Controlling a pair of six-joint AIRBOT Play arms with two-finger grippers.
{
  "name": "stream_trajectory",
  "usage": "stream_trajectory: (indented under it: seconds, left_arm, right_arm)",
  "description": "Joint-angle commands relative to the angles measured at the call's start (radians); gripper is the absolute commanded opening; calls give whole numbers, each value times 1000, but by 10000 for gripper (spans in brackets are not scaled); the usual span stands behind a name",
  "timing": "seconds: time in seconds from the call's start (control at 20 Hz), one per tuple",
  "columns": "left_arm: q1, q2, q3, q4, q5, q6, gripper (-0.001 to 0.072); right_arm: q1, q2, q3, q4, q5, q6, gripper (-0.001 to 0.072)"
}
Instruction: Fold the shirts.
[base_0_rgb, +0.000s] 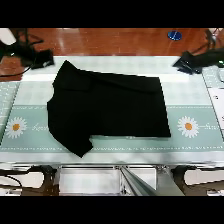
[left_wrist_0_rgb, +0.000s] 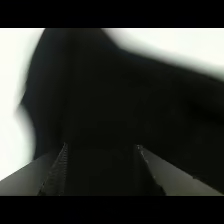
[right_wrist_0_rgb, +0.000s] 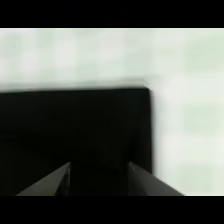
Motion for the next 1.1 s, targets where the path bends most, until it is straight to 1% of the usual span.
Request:
stream_trajectory:
  seconds: [0.0,0.05,0.15,0.2,0.25,0.35,0.4,0.45,0.55,0.6,0.75,0.85,0.95,1.05]
  left_arm:
    - [153,34,-160,-69,-338,56,503]
    - [195,89,-285,-125,-317,97,503]
    - [279,234,-540,-185,-186,143,503]
    - [325,306,-658,-217,-122,159,503]
    - [385,369,-773,-277,-74,195,502]
    - [510,444,-944,-423,-55,303,502]
    - [575,464,-1007,-475,-62,367,502]
    - [628,474,-1054,-488,-65,399,502]
    - [706,472,-1117,-487,-39,393,502]
    - [713,469,-1131,-477,-13,359,502]
    - [651,429,-1136,-440,31,354,503]
    - [596,386,-1135,-447,66,354,502]
    - [547,344,-1135,-449,130,325,502]
    - [511,318,-1135,-473,174,320,502]
  right_arm:
    - [-112,136,-145,-171,151,-6,415]
    - [-134,204,-274,-135,93,-24,415]
    - [-162,353,-583,-52,-41,-63,415]
    - [-174,417,-718,29,-96,-88,415]
    - [-177,481,-843,138,-142,-131,415]
    - [-171,574,-1015,314,-171,-209,414]
    - [-172,607,-1072,380,-156,-241,413]
    - [-171,640,-1114,410,-142,-259,409]
    - [-171,688,-1154,407,-121,-264,409]
    - [-171,700,-1159,407,-112,-272,409]
    - [-172,699,-1158,401,-94,-278,409]
    - [-172,699,-1158,407,-101,-273,409]
    - [-172,699,-1158,419,-102,-269,409]
    - [-174,699,-1156,419,-104,-259,409]
